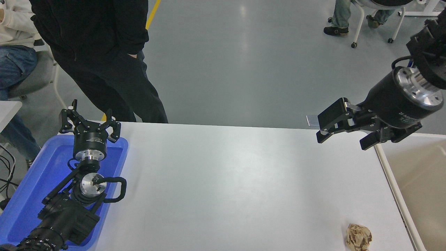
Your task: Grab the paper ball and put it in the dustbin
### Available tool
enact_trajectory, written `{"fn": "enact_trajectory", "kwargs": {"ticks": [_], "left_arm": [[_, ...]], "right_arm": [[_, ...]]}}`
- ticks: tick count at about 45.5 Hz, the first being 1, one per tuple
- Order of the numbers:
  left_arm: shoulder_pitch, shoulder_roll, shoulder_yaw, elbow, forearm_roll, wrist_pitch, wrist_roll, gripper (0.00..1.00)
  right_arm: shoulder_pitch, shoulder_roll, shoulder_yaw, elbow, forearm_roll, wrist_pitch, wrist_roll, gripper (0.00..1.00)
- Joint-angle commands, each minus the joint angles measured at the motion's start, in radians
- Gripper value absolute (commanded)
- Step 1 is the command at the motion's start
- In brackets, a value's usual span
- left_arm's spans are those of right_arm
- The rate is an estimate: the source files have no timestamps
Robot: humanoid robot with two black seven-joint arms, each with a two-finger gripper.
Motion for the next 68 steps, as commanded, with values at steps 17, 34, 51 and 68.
{"fn": "enact_trajectory", "kwargs": {"ticks": [17, 34, 51, 68], "left_arm": [[0.000, 0.000, -0.002, 0.000, 0.000, 0.000, 0.000, 0.99], [0.000, 0.000, -0.002, -0.001, 0.000, 0.000, 0.000, 0.99], [0.000, 0.000, -0.002, 0.000, 0.000, 0.000, 0.000, 0.99], [0.000, 0.000, -0.002, 0.000, 0.000, 0.000, 0.000, 0.99]], "right_arm": [[-0.006, -0.030, 0.001, -0.001, -0.001, 0.000, 0.000, 1.00], [-0.031, -0.067, -0.022, -0.001, -0.032, 0.000, -0.001, 1.00], [-0.067, -0.160, -0.028, -0.001, -0.105, -0.007, 0.000, 1.00], [-0.241, -0.364, 0.003, -0.027, -0.358, -0.021, 0.000, 1.00]]}}
